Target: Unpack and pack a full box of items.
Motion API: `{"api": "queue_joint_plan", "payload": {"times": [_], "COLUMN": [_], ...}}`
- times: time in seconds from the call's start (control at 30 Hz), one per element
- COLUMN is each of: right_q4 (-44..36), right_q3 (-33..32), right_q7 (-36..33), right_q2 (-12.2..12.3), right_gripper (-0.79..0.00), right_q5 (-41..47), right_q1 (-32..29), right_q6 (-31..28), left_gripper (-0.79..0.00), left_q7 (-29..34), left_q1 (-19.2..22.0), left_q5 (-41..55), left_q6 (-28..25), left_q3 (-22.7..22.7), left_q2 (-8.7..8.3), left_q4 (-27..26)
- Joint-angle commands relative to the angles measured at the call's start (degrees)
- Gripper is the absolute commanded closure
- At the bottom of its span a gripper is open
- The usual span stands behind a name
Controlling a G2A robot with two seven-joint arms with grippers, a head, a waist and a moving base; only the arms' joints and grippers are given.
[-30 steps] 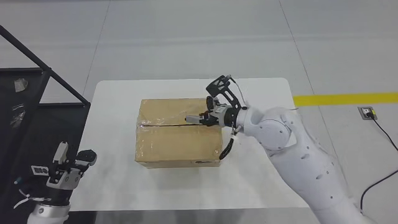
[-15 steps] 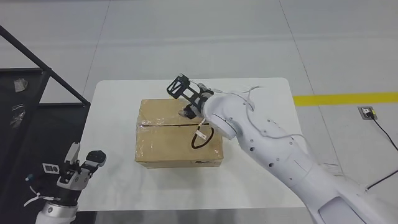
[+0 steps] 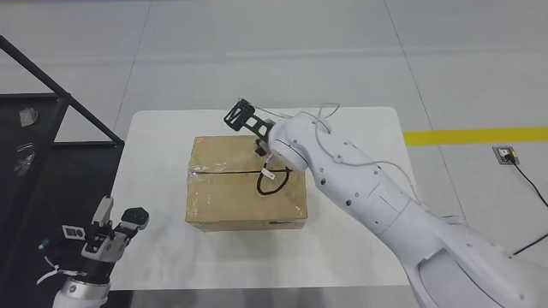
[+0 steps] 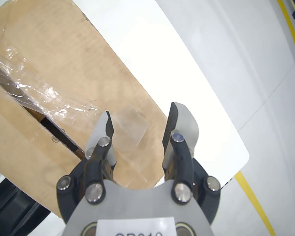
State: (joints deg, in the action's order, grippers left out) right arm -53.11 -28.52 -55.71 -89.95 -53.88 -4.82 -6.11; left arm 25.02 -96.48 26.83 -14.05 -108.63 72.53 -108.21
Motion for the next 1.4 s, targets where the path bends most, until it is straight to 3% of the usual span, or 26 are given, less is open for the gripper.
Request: {"api": "queue_joint_plan", "payload": {"times": [0.0,0.1,0.3,0.7,1.1,1.2,1.23,1.37], "right_q4": [1.3,2.8,4.0,4.1,2.0,1.3,1.0,-0.8], "right_q3": [0.2,0.5,1.2,0.3,-2.6,-3.5,-3.8,-5.3], "right_q7": [-0.4,-0.6,-2.0,-2.8,-4.2,-4.6,-4.4,-2.5], "right_q2": [-0.6,-1.4,-2.8,-3.8,-3.4,-3.3,-3.2,-2.8], "right_gripper": [-0.48,-0.539,-0.523,-0.308,-0.203,-0.086,-0.012,0.0], "right_q5": [0.2,0.2,-1.0,-4.8,-8.4,-9.4,-9.7,-11.4], "right_q1": [0.3,0.7,0.9,0.1,-1.9,-2.4,-2.6,-4.0], "right_q6": [-0.3,-0.6,-0.9,2.1,4.1,4.7,5.0,6.7], "left_gripper": [-0.785,-0.785,-0.785,-0.785,-0.785,-0.785,-0.785,-0.785], "left_q7": [0.0,-0.2,-0.1,0.1,0.2,0.0,0.1,0.1], "left_q1": [0.1,0.2,0.2,0.1,0.4,0.4,0.4,0.6], "left_q5": [-0.1,-0.1,0.2,0.5,0.4,0.5,0.5,0.5], "left_q6": [0.0,0.2,0.3,0.3,0.6,0.6,0.6,0.6], "left_q3": [0.1,0.0,-0.1,-0.3,-0.2,-0.2,-0.2,-0.1], "left_q2": [-0.02,-0.05,-0.1,-0.2,-0.32,-0.33,-0.33,-0.37], "left_q4": [0.0,0.2,0.3,0.3,0.4,0.4,0.4,0.5]}}
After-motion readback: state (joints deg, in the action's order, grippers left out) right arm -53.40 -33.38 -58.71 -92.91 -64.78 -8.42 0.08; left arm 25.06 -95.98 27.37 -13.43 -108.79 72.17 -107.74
